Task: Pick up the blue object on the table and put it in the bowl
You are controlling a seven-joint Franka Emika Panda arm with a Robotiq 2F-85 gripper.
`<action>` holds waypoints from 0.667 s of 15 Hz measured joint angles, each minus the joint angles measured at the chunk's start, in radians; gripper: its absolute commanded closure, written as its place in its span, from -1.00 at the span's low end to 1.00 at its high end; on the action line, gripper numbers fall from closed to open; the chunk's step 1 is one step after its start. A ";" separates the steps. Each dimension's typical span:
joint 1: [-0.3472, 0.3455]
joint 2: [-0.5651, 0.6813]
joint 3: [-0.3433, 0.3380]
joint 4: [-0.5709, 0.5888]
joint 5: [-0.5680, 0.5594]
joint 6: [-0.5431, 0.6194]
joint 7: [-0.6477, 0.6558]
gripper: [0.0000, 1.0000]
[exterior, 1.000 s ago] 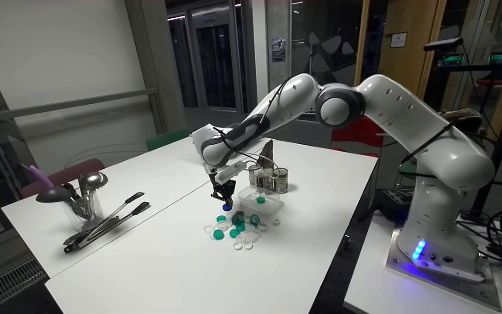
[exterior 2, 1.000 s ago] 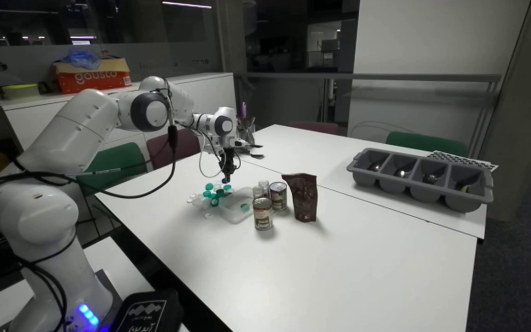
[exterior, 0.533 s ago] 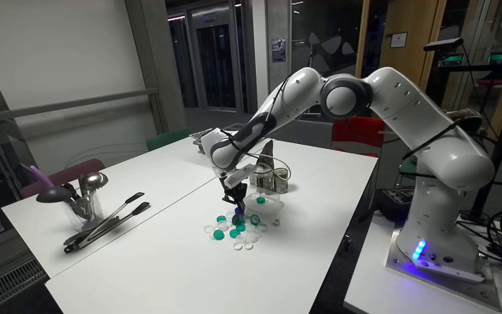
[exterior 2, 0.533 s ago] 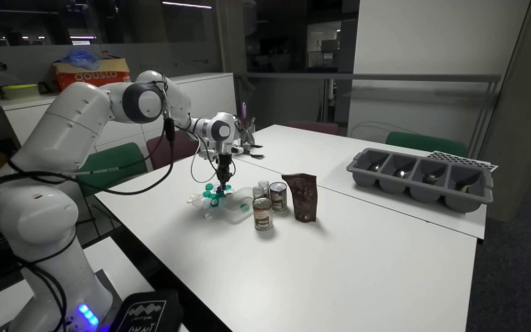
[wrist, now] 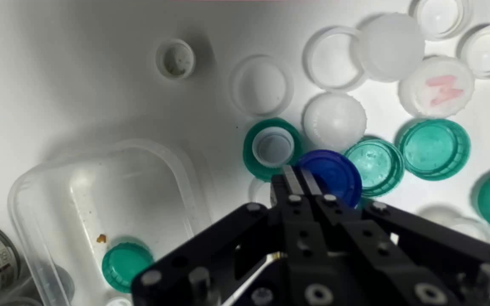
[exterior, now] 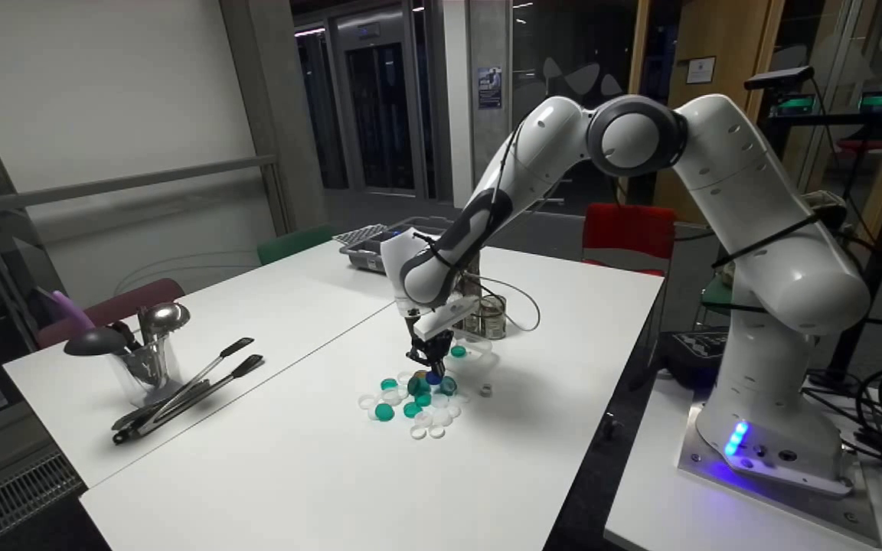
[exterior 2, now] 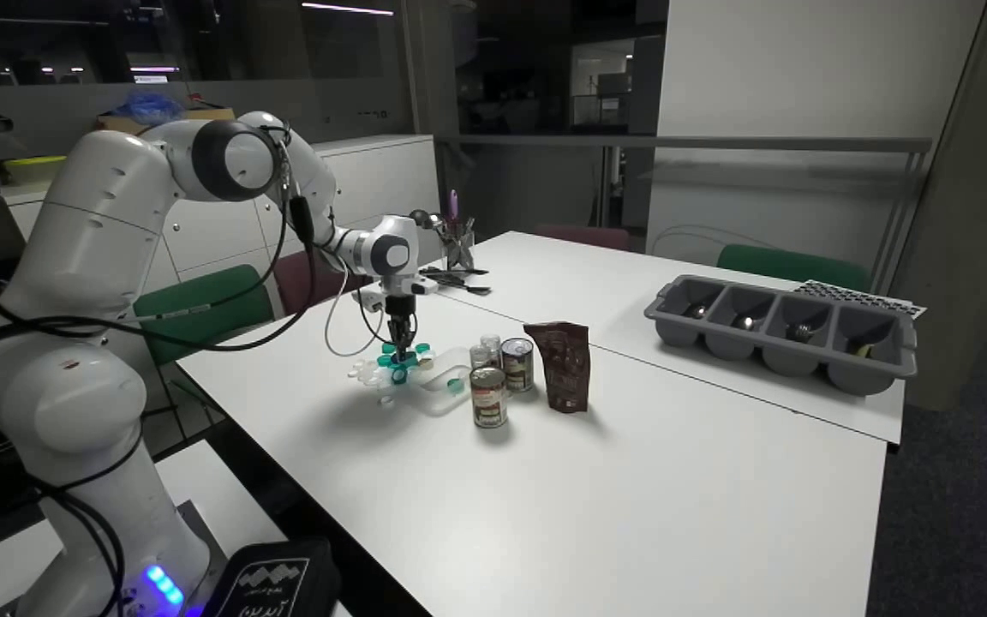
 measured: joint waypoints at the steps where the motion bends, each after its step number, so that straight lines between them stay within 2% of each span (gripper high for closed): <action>1: 0.000 -0.029 0.000 -0.045 0.008 0.032 0.004 0.99; 5: 0.001 -0.175 0.015 -0.208 0.058 0.106 0.015 0.99; 10: -0.001 -0.340 0.033 -0.303 0.099 0.096 0.056 0.99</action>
